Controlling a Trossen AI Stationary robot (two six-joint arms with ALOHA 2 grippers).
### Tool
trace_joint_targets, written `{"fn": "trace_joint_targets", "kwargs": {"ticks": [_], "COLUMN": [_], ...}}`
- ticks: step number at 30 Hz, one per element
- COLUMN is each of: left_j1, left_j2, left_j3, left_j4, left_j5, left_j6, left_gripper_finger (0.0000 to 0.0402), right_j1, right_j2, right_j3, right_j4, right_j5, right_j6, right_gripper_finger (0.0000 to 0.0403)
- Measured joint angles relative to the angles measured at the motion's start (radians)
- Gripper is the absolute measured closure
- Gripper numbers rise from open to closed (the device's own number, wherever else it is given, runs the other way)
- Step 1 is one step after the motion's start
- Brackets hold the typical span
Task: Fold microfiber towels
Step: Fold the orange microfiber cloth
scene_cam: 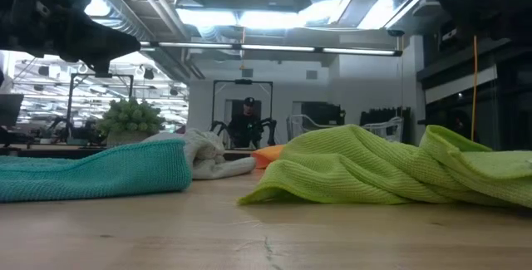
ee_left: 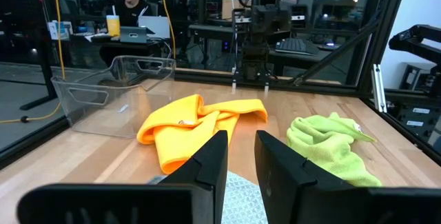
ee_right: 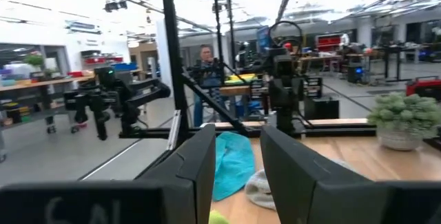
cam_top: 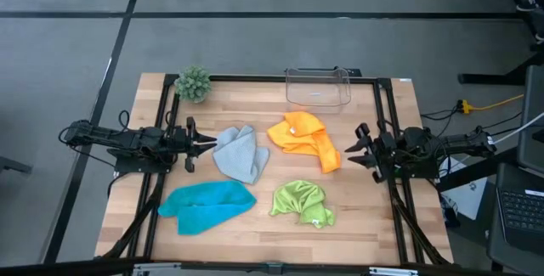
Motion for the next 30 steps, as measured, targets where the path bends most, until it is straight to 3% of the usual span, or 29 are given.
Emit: {"fn": "trace_joint_targets", "kwargs": {"ticks": [8, 19, 30], "left_j1": [0.000, 0.000, 0.001], "left_j2": [0.000, 0.000, 0.000], "left_j3": [0.000, 0.000, 0.000], "left_j4": [0.000, 0.000, 0.000], "left_j5": [0.000, 0.000, 0.000], "left_j6": [0.000, 0.000, 0.000], "left_gripper_finger": [0.0335, 0.0335, 0.0335], "right_j1": [0.000, 0.000, 0.000], "right_j2": [0.000, 0.000, 0.000], "right_j3": [0.000, 0.000, 0.000], "right_j4": [-0.045, -0.071, -0.101], "right_j5": [0.056, 0.059, 0.091], "right_j6": [0.030, 0.002, -0.177], "right_gripper_finger": [0.0270, 0.0165, 0.0166]}}
